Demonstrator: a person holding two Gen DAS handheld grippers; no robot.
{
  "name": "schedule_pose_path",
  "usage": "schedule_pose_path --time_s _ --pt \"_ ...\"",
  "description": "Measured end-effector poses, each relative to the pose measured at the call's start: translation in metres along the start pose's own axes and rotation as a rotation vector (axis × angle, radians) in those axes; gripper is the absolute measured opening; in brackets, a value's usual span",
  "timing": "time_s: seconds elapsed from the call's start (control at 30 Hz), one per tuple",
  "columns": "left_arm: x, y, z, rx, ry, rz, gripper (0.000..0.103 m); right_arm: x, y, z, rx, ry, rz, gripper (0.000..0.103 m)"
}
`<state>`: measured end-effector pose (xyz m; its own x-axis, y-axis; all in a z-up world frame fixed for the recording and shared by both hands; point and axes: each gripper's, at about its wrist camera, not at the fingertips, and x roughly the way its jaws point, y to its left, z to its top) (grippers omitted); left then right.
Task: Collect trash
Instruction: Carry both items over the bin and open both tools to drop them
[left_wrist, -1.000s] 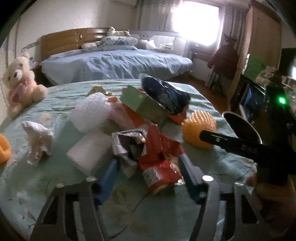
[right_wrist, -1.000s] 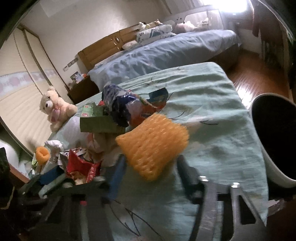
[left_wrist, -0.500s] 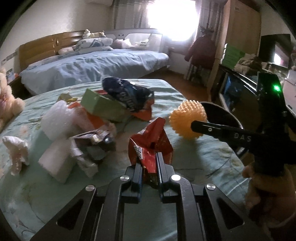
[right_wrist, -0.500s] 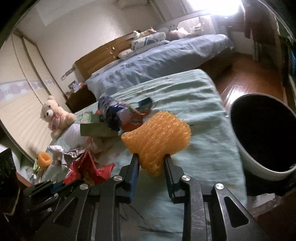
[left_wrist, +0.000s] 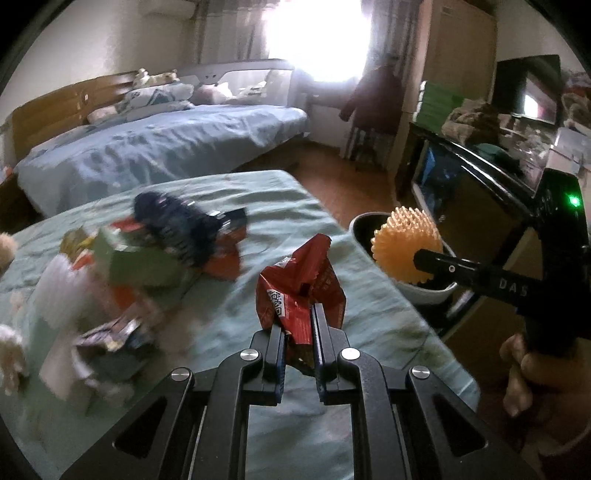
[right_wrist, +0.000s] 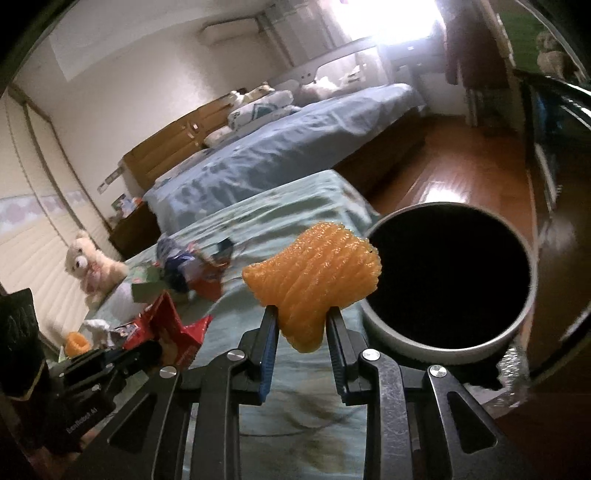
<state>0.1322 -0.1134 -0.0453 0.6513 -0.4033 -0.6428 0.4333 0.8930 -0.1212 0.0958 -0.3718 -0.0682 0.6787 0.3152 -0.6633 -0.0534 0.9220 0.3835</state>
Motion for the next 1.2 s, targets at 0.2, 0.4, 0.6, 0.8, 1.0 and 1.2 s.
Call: schedule_pose_path --time_s 0.2,0.4,0.6,0.8,1.0,1.2 --pt "0.023 -0.020 0.012 0.041 0.006 -0.026 0.011 -0.009 -0.026 0.004 0.033 -0.012 -0.040 0.026" --pt "0.046 -0.033 0.029 0.058 0.016 -0.046 0.011 -0.014 -0.048 0.006 0.060 -0.016 -0.071 0.026" --pt "0.064 -0.051 0.041 0.093 0.013 -0.050 0.011 -0.013 -0.066 0.009 0.079 -0.013 -0.092 0.026" --pt "0.084 -0.067 0.051 0.118 0.019 -0.060 0.011 -0.008 -0.082 0.013 0.100 -0.008 -0.115 0.026" --pt "0.107 -0.076 0.063 0.129 0.032 -0.069 0.011 -0.001 -0.096 0.019 0.107 0.004 -0.131 0.026" --pt "0.132 -0.081 0.077 0.116 0.060 -0.089 0.011 0.006 -0.106 0.025 0.109 0.012 -0.142 0.026"
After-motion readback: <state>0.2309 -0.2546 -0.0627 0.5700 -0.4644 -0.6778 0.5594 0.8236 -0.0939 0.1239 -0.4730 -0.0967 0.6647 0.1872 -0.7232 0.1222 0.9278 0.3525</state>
